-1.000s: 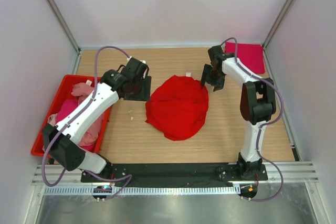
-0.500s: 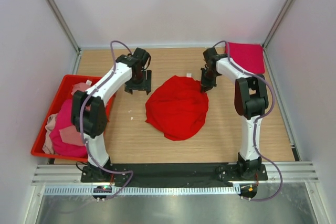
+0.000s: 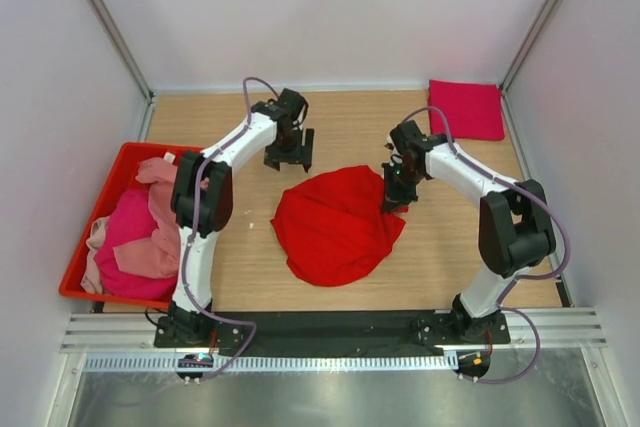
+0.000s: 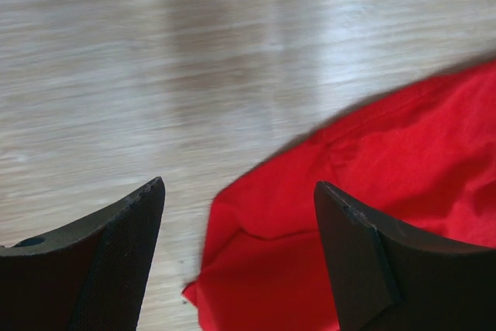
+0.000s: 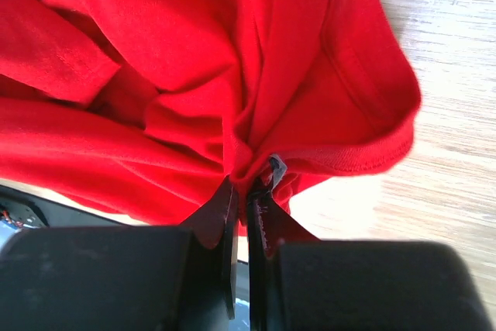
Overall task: Fold and stack the t-shirts
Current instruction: Flatten the tshirt out
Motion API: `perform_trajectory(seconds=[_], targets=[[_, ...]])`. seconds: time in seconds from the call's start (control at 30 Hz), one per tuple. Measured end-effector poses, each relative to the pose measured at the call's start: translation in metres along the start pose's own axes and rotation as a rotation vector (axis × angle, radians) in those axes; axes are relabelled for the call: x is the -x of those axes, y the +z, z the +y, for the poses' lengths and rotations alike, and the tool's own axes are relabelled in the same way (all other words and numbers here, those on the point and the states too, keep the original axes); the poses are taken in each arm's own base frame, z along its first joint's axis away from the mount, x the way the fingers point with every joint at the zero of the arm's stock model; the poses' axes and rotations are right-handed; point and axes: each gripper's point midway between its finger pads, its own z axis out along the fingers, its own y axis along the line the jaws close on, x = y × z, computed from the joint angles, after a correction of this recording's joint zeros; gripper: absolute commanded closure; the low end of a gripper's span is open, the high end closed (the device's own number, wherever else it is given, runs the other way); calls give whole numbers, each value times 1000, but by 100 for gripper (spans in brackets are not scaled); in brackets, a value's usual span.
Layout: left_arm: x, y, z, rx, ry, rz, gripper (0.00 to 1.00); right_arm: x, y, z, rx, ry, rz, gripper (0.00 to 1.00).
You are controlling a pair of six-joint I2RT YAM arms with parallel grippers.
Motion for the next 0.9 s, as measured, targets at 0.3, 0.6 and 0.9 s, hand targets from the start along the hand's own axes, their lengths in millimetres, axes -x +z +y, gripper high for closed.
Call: perform_trajectory(seconds=[0.3, 0.6, 0.9], targets=[[-34, 23, -45, -64, 91, 75, 36, 0, -1, 0, 10, 3, 2, 99], [-46, 36, -54, -75, 95, 118, 100, 0, -8, 5, 31, 7, -14, 99], [-20, -22, -49, -39, 84, 0, 100, -8, -64, 17, 87, 8, -147, 99]])
